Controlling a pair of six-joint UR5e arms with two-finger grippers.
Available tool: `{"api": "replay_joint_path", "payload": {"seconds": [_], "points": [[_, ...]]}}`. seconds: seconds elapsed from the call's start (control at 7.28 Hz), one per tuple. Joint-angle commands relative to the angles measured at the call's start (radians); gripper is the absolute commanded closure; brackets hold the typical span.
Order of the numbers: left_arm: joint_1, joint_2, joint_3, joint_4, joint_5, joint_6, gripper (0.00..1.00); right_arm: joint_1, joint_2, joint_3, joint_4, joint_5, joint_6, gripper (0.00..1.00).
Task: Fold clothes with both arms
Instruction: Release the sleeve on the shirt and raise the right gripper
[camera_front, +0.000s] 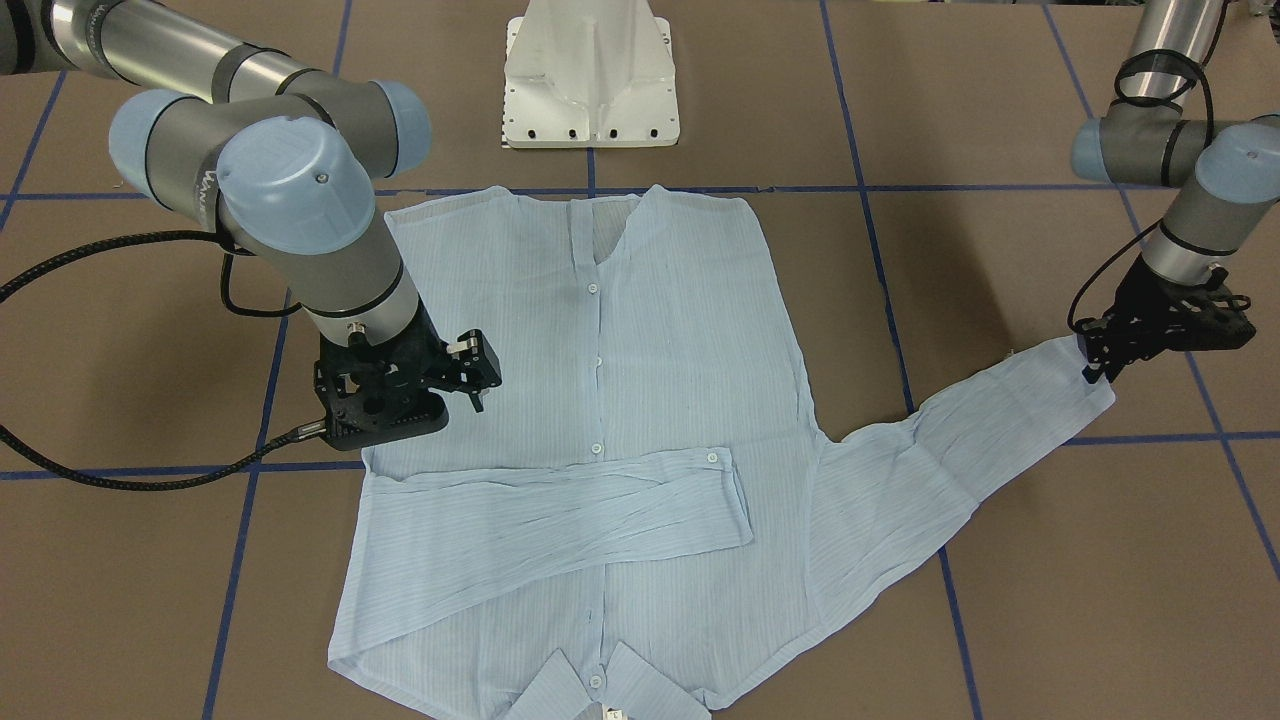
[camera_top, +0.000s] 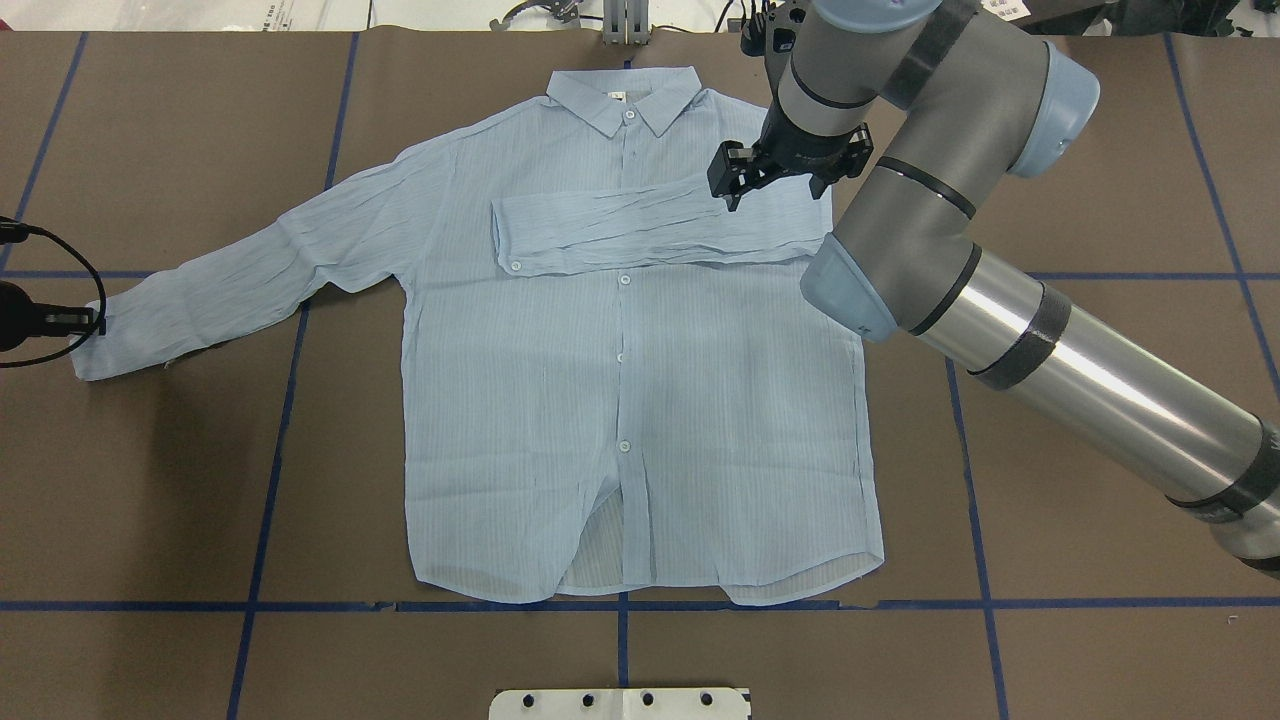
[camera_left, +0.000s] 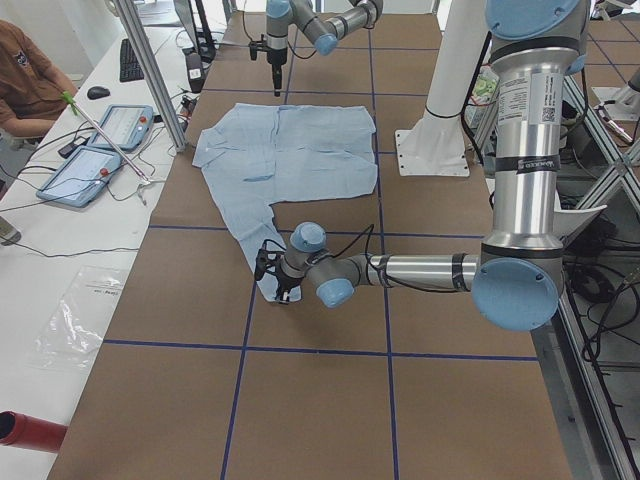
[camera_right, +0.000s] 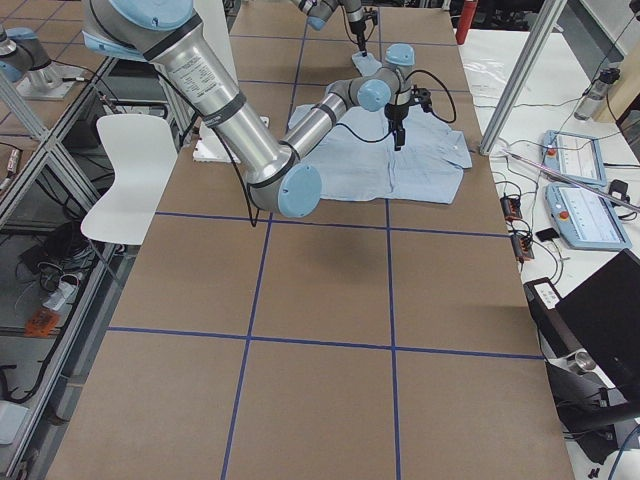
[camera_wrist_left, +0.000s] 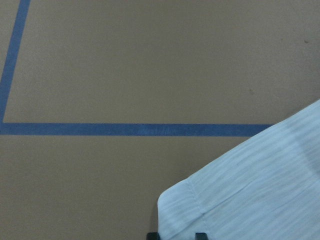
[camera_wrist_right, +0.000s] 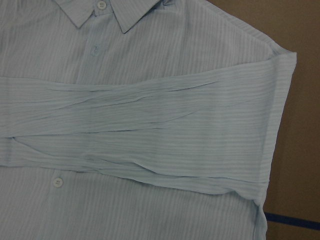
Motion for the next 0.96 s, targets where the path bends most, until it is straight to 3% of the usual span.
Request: {"api": "replay_joint_path", "payload": {"seconds": [0.0, 0.14, 0.27, 0.69, 0.82], "points": [[0.000, 0.000, -0.021, 0.002, -0.037, -0.002, 0.72, 0.001, -0.012, 0.000, 0.003, 0.000, -0.001, 0.00], [0.000, 0.000, -0.028, 0.002, -0.039, -0.002, 0.82, 0.001, -0.026, 0.000, 0.026, -0.002, -0.001, 0.00], [0.000, 0.000, -0.030, 0.003, -0.039, -0.002, 1.00, 0.001, -0.044, -0.001, 0.060, -0.002, -0.001, 0.00], [-0.002, 0.002, -0.065, 0.014, -0.044, -0.003, 1.00, 0.001, -0.052, -0.003, 0.069, -0.002, -0.001, 0.00], [0.000, -0.003, -0.129, 0.086, -0.106, -0.005, 1.00, 0.011, -0.055, -0.003, 0.068, 0.001, -0.004, 0.00]]}}
